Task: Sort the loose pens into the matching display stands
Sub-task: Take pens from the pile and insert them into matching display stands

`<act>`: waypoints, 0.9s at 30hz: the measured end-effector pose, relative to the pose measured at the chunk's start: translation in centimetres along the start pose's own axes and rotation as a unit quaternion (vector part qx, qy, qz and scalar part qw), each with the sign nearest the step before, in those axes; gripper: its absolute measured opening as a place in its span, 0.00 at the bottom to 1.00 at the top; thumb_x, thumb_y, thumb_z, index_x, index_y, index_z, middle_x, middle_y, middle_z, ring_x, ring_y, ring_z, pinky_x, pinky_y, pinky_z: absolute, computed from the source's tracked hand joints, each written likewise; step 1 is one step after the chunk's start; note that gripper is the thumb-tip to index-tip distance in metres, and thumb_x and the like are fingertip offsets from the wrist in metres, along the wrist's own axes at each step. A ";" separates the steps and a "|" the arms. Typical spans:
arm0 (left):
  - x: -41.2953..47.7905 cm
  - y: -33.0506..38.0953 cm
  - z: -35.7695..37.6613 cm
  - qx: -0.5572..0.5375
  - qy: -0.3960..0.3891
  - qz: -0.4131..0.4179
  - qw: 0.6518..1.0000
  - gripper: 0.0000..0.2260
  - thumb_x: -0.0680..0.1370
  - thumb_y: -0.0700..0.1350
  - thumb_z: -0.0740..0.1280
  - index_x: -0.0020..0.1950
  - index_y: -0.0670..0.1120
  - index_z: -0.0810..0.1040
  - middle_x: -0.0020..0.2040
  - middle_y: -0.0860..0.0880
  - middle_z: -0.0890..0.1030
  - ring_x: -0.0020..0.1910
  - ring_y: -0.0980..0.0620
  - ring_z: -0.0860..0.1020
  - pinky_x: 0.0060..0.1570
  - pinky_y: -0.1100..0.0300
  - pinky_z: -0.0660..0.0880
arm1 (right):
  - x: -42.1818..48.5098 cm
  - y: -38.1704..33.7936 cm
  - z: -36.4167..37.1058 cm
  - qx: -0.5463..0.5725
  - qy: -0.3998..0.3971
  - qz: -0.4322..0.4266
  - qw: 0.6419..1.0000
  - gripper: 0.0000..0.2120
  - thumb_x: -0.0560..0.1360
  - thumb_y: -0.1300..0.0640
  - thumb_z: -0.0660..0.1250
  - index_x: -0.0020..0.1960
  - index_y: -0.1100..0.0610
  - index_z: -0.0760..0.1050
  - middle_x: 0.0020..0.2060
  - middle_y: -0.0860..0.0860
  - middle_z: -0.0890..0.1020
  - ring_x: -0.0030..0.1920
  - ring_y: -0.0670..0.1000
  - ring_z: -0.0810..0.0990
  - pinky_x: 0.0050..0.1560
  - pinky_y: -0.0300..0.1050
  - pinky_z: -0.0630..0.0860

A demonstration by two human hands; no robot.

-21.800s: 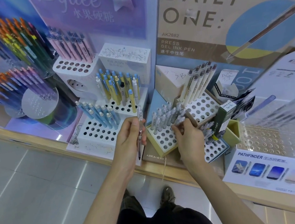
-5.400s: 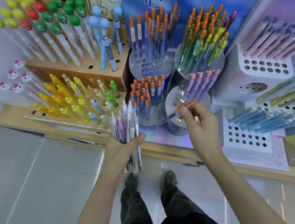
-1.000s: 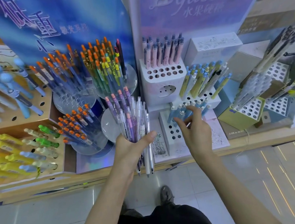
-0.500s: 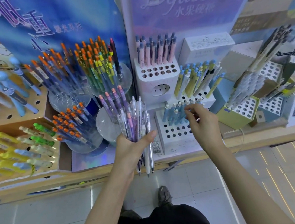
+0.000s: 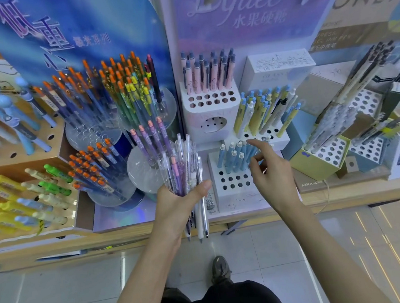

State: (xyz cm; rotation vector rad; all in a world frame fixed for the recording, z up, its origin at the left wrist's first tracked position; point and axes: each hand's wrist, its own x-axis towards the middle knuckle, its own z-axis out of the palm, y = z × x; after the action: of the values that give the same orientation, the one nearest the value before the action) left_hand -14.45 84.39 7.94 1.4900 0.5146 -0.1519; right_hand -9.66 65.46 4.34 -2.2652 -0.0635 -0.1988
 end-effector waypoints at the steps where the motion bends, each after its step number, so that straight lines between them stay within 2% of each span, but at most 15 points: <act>1: -0.1 0.0 0.1 0.000 0.001 0.001 1.000 0.16 0.68 0.44 0.77 0.51 0.53 0.76 0.48 0.52 0.83 0.49 0.58 0.81 0.48 0.64 0.73 | 0.1 0.2 -0.1 -0.019 0.003 -0.010 1.000 0.18 0.78 0.65 0.59 0.66 0.54 0.72 0.36 0.47 0.76 0.32 0.51 0.75 0.34 0.48 0.71; 4: -0.3 -0.1 0.3 0.002 -0.002 0.008 1.000 0.15 0.68 0.43 0.77 0.49 0.54 0.77 0.46 0.55 0.84 0.45 0.62 0.81 0.45 0.67 0.73 | 0.3 0.8 0.2 -0.063 0.003 -0.030 0.998 0.21 0.78 0.66 0.58 0.68 0.52 0.72 0.35 0.47 0.73 0.30 0.49 0.69 0.29 0.43 0.64; 9: -0.2 -0.3 0.6 0.001 0.006 0.001 1.000 0.23 0.65 0.47 0.78 0.57 0.49 0.76 0.51 0.52 0.83 0.52 0.56 0.80 0.52 0.61 0.74 | 0.4 1.4 0.0 -0.088 -0.060 -0.023 0.994 0.27 0.78 0.65 0.56 0.74 0.46 0.61 0.30 0.53 0.73 0.26 0.48 0.65 0.27 0.43 0.58; 11: -0.3 -0.3 0.7 0.001 0.005 0.002 1.000 0.18 0.67 0.45 0.77 0.53 0.52 0.76 0.49 0.53 0.83 0.50 0.59 0.80 0.49 0.64 0.73 | 0.7 1.5 -0.2 -0.121 -0.083 -0.035 0.989 0.28 0.78 0.64 0.56 0.75 0.45 0.59 0.27 0.51 0.70 0.25 0.49 0.64 0.28 0.40 0.55; 14: -0.5 -0.4 0.9 0.000 0.008 0.002 1.000 0.18 0.67 0.44 0.77 0.53 0.53 0.76 0.49 0.53 0.83 0.50 0.59 0.80 0.49 0.64 0.72 | 0.9 1.9 -0.4 -0.156 -0.049 -0.052 0.985 0.26 0.77 0.66 0.58 0.72 0.49 0.65 0.27 0.51 0.71 0.27 0.55 0.69 0.29 0.42 0.56; 16: -0.5 -0.5 1.1 -0.002 0.009 0.001 1.000 0.20 0.67 0.44 0.77 0.57 0.50 0.76 0.51 0.53 0.83 0.51 0.59 0.80 0.49 0.65 0.72 | 0.2 2.5 -0.5 -0.140 -0.007 -0.071 0.988 0.20 0.78 0.65 0.61 0.68 0.53 0.71 0.31 0.53 0.76 0.27 0.55 0.72 0.26 0.42 0.59; 19: -0.6 -0.5 1.5 0.001 -0.003 0.002 1.000 0.19 0.68 0.44 0.76 0.55 0.52 0.76 0.50 0.54 0.83 0.49 0.62 0.80 0.48 0.68 0.72 | -0.4 2.9 -0.3 -0.102 0.036 -0.091 0.990 0.14 0.78 0.60 0.62 0.62 0.58 0.76 0.36 0.56 0.80 0.30 0.54 0.75 0.30 0.39 0.60; 22: -0.7 -0.6 1.7 0.008 -0.003 0.001 1.000 0.22 0.67 0.44 0.77 0.58 0.50 0.75 0.52 0.53 0.83 0.52 0.59 0.80 0.53 0.64 0.73 | 0.2 2.7 0.0 -0.108 0.044 -0.096 0.989 0.14 0.78 0.58 0.61 0.62 0.59 0.77 0.33 0.57 0.80 0.28 0.57 0.75 0.29 0.41 0.62; 24: -0.7 -0.6 1.7 0.009 0.001 -0.001 1.000 0.19 0.68 0.44 0.77 0.56 0.51 0.76 0.51 0.53 0.83 0.52 0.59 0.80 0.51 0.66 0.73 | 0.4 2.3 -0.1 -0.114 0.050 -0.082 0.989 0.13 0.79 0.58 0.60 0.61 0.58 0.77 0.32 0.56 0.80 0.29 0.58 0.77 0.28 0.43 0.65; 27: -0.8 -0.4 1.8 0.005 0.001 0.000 1.000 0.18 0.68 0.43 0.76 0.55 0.51 0.76 0.50 0.54 0.83 0.49 0.62 0.80 0.47 0.68 0.72 | 0.3 1.1 -0.7 -0.106 0.038 -0.076 0.991 0.12 0.79 0.56 0.62 0.61 0.57 0.76 0.28 0.48 0.75 0.28 0.53 0.74 0.28 0.45 0.68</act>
State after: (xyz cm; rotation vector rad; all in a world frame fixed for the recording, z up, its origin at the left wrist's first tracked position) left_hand -14.92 82.47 7.91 1.5004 0.5159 -0.1528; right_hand -9.34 64.26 4.02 -2.4632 -0.1819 -0.3880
